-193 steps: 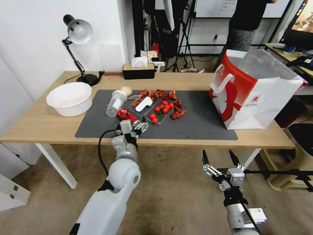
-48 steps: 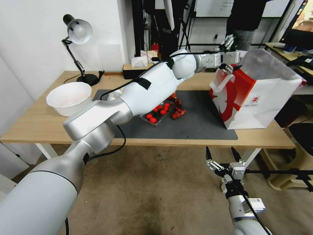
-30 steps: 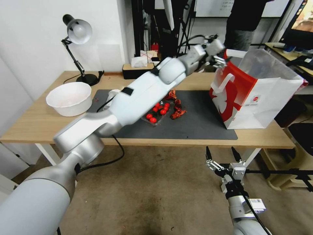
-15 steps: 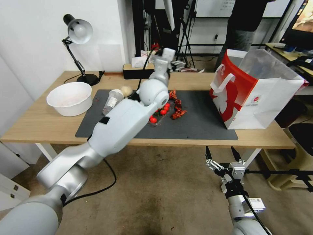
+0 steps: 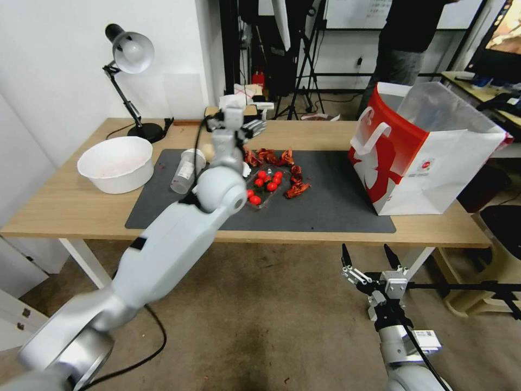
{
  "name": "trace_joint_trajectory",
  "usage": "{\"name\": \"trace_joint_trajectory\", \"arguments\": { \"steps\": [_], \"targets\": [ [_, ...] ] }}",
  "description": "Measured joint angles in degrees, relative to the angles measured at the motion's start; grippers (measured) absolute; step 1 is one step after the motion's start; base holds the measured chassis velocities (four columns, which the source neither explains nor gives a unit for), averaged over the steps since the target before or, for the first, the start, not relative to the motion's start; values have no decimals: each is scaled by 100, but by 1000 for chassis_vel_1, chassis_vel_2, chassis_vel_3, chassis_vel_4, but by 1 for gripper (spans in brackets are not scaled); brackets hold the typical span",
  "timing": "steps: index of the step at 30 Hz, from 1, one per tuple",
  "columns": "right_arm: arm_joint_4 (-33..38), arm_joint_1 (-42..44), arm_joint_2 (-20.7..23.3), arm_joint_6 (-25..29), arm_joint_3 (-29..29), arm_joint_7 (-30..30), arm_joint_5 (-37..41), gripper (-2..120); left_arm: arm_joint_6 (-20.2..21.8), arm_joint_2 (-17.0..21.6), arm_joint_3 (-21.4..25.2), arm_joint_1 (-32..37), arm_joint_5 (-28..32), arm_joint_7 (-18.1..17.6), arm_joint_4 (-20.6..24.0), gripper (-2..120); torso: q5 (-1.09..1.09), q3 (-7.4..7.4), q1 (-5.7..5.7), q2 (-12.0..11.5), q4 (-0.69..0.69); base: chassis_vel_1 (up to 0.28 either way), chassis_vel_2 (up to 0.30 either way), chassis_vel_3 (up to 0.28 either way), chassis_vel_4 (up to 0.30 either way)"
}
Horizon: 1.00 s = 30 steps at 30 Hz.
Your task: Pick up the trash from the table and place it into the takeout bag.
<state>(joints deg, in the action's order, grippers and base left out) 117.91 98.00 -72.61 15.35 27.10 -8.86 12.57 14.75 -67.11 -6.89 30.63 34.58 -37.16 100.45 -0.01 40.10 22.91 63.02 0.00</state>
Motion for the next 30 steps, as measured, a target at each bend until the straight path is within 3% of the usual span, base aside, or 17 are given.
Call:
{"name": "trace_joint_trajectory", "arguments": {
  "steps": [2,6,14,22,25,30],
  "targets": [
    [39,27,1,4,-5,4,-5,100,73,144,331,600,-137,17,395,100,0,-1,0,0,0,0,0,0,0],
    [84,56,7,8,-4,5,-7,100,51,218,607,986,-244,159,628,100,1,-1,0,0,0,0,0,0,0],
    [164,117,11,45,2,11,-22,100,-281,271,1492,2555,-947,633,1343,100,2,0,0,0,0,0,0,0,0],
    [189,169,-9,99,-2,16,-22,100,-518,180,1835,3404,-1292,912,1655,100,2,0,0,0,-1,0,0,0,0],
    [190,185,-8,123,-8,18,-21,100,-852,104,2028,3838,-1444,1153,1718,100,1,0,0,0,0,0,0,0,0],
    [190,187,-5,129,-10,18,-21,100,-955,67,2107,3992,-1494,1231,1745,100,1,0,0,0,-1,0,0,0,0]
  ]
}}
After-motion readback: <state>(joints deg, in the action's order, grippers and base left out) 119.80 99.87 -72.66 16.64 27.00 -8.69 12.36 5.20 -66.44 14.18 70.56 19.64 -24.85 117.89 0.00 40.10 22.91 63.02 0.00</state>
